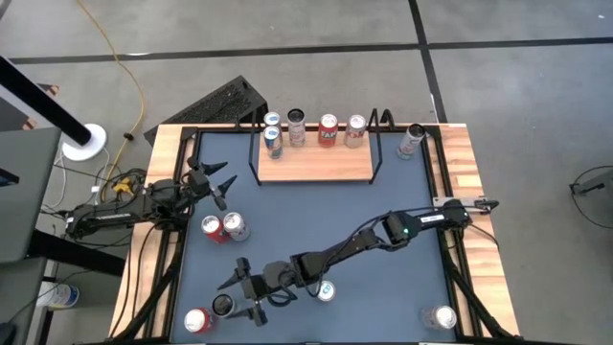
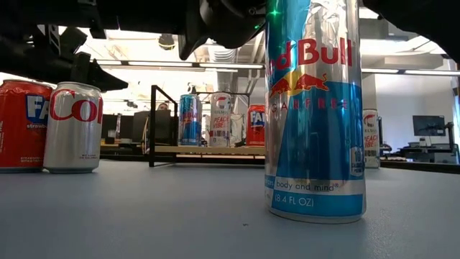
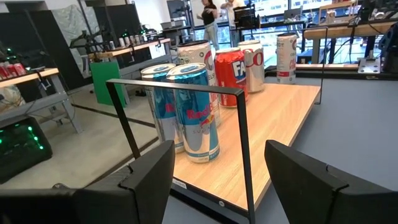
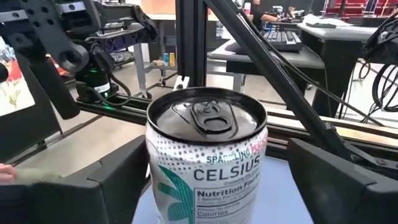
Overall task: Place canned beverage on shelf
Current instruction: Put the bottom white-pink soda can on the shelf aligned with the other white-pink soda can
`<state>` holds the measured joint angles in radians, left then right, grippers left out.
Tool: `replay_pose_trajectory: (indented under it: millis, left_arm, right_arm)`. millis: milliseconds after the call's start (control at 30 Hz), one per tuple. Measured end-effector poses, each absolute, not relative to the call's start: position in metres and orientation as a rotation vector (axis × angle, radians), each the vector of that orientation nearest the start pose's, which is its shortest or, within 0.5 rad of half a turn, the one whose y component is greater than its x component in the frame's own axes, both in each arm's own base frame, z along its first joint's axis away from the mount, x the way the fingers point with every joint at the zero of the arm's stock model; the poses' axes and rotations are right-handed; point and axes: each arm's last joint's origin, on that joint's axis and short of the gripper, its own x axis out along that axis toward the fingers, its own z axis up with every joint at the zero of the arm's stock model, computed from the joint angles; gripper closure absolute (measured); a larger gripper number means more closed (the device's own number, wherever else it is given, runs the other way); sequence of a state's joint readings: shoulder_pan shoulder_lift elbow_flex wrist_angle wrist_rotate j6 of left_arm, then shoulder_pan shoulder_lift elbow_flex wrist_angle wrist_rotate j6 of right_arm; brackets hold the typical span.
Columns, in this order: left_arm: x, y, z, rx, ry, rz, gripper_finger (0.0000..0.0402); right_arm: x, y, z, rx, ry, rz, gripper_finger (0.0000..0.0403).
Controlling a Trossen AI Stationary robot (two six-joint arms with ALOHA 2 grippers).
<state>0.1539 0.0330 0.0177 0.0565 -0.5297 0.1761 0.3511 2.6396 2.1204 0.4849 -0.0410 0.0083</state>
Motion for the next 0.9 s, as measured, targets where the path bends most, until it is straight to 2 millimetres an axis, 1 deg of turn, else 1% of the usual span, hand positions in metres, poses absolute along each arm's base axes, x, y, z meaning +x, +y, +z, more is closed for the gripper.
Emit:
replay_pose_trajectory:
  millis: [233,333,433,567,700,800,900]
  left_arm:
    - [0.091,0.029,0.172,0.161,0.019,0.686,0.0162]
    - [0.091,0.029,0.172,0.161,0.019,0.686,0.0162]
    - [0.091,0.029,0.173,0.161,0.019,0.686,0.0162]
    - [0.091,0.029,0.173,0.161,0.019,0.686,0.0162]
    - [0.091,0.029,0.173,0.161,0.019,0.686,0.0162]
    - [0.091,0.029,0.173,0.161,0.019,0.686,0.0162]
    - [0.091,0.029,0.173,0.161,0.019,0.686,0.0162]
  right_arm:
    - [0.554,0.205,0.158,0.043,0.040,0.401,0.0140]
    - [0.555,0.202,0.159,0.051,0.036,0.397,0.0178]
    - [0.557,0.197,0.159,0.053,0.030,0.389,0.0205]
    - [0.562,0.180,0.166,0.084,0.025,0.361,0.0210]
    - [0.566,0.157,0.183,0.118,0.003,0.359,0.0197]
    - [0.567,0.137,0.204,0.133,-0.023,0.392,0.0195]
    - [0.565,0.115,0.234,0.132,-0.035,0.417,0.0197]
